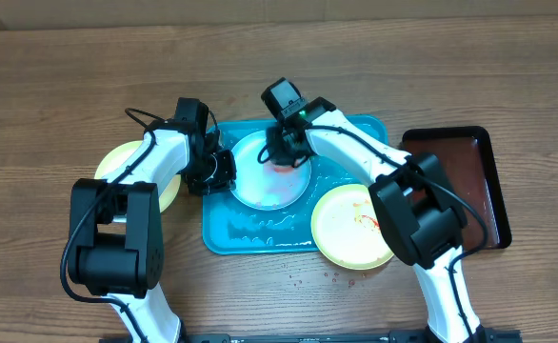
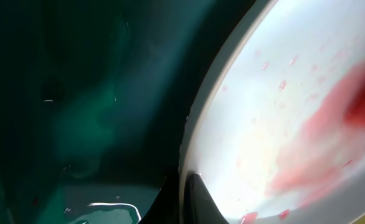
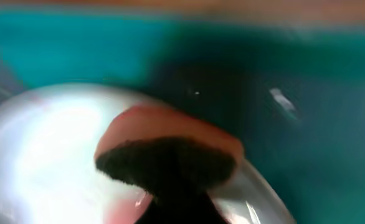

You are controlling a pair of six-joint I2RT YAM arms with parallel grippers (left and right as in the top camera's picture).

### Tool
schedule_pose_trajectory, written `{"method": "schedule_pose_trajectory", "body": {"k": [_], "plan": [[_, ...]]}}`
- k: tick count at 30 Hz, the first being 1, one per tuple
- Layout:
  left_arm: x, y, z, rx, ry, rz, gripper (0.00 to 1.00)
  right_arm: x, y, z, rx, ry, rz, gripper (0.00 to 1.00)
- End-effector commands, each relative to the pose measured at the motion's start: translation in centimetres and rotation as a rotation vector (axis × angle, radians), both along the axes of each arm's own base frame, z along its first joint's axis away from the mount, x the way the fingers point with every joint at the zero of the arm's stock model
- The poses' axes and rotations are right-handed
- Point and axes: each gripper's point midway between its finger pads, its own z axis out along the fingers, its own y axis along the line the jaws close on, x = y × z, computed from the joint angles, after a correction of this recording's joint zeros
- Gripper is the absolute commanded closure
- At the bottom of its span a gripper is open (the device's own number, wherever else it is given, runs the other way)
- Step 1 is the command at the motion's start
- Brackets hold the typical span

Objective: Clean dirty plates on tray and stack at the side
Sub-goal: 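Scrub the white plate with the sponge while left gripper holds it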

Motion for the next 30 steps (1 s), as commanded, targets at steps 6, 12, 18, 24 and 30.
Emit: {"method": "schedule_pose_trajectory", "body": {"k": [6,12,18,24,30], "plan": [[-1.7,0.5,-2.4,0.042,0.063,-0.037,0.96,-4.2,6.4,-3.5,0.230,0.170,0.146,0.96],[-1.7,0.5,-2.4,0.042,0.061,-0.036,0.96,-9.8,7.4,-3.4,0.252,0.368,0.212,0.96],[-1.7,0.5,-2.4,0.042,0.062,-0.036,0.96,-11.7,2.4,-4.5,0.066,0.471,0.189,0.96],[-1.6,0.5,-2.4,0.043,0.059,-0.037,0.96,-8.8,-6.9,-4.8,-0.276,0.401,0.046,0.96],[-1.6,0.5,-2.4,0.042,0.056,-0.044,0.96,-4.7,-11.2,-4.6,-0.418,0.264,-0.018,0.96]]}}
